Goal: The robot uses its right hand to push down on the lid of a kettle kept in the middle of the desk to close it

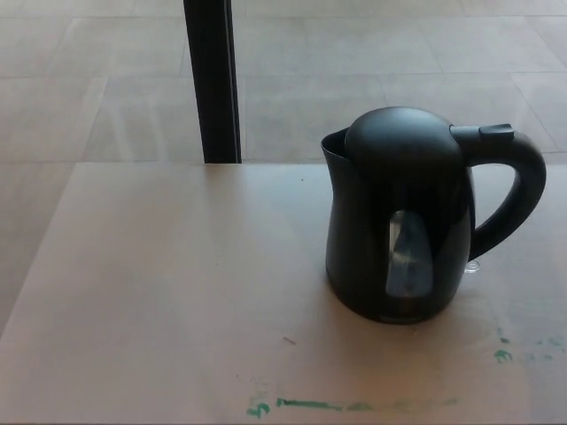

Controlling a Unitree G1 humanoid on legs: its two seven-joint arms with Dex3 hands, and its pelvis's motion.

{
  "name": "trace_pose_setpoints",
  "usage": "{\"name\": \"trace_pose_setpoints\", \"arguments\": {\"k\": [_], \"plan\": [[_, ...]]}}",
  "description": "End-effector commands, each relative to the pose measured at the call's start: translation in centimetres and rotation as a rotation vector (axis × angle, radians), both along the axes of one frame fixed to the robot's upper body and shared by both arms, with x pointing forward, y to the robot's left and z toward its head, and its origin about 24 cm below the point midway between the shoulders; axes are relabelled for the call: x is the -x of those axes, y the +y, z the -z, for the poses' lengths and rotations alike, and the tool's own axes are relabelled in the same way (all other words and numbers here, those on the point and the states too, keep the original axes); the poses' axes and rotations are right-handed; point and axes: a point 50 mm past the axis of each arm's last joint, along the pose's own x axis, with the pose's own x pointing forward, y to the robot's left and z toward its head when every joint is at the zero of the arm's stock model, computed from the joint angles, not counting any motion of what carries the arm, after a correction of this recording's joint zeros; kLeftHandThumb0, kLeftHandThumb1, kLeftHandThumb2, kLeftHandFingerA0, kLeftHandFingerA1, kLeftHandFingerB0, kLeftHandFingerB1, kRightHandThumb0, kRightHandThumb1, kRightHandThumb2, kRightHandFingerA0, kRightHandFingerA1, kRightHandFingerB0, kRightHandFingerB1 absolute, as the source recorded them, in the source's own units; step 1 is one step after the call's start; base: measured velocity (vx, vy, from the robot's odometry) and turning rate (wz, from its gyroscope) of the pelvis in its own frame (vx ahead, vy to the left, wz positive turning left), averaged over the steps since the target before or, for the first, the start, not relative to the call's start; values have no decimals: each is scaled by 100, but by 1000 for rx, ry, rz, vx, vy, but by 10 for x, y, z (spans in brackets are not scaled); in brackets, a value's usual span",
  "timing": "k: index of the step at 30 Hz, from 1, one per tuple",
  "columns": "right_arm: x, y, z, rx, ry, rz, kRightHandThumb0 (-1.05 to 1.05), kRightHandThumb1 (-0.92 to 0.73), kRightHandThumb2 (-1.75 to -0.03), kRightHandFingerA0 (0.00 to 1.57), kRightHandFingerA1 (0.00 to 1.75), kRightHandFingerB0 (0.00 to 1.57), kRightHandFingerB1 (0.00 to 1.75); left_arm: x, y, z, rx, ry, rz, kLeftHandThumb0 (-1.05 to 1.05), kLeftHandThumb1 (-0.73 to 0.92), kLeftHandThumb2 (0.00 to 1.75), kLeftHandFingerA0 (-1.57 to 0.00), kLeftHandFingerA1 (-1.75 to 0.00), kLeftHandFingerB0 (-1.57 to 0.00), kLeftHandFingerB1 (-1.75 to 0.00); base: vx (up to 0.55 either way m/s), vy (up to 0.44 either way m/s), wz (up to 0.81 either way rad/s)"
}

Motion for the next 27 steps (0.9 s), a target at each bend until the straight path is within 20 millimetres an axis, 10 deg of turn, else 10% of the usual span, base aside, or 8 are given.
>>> {"name": "trace_pose_setpoints", "arguments": {"k": [1,10,13,21,22,23,27], "plan": [[51,-72,8,-260,-90,195,-57,-79,-63,57,56,51,43,9,6,-4,-15,17,-20,-85,91,68,-49,-46,-39,-39,0,0,0],[137,-140,70,-270,-63,566,-91,-62,-81,65,78,56,64,10,3,-1,-4,15,-36,-86,91,68,-50,-46,-42,-40,0,0,0],[163,-149,100,-300,-16,651,-85,-76,-63,61,82,58,64,8,3,-1,-14,25,-15,-87,92,68,-51,-46,-45,-41,0,0,0],[239,-133,199,-550,59,872,-80,-72,-62,76,93,72,80,-1,-2,2,-4,-1,-19,-85,92,68,-50,-45,-39,-40,0,0,0],[244,-130,206,-551,68,875,-83,-58,-106,78,90,76,83,-2,-1,1,-4,-3,-21,-85,92,68,-51,-46,-39,-40,0,0,0],[250,-125,213,-580,67,885,-86,-71,-62,80,95,73,80,-3,-1,1,3,-11,-28,-91,76,83,-47,-52,-38,-45,0,0,0],[262,-113,237,-692,50,958,-84,-68,-61,76,101,64,86,-7,-4,3,8,-29,-26,-87,92,68,-50,-45,-41,-40,0,0,0]]}}
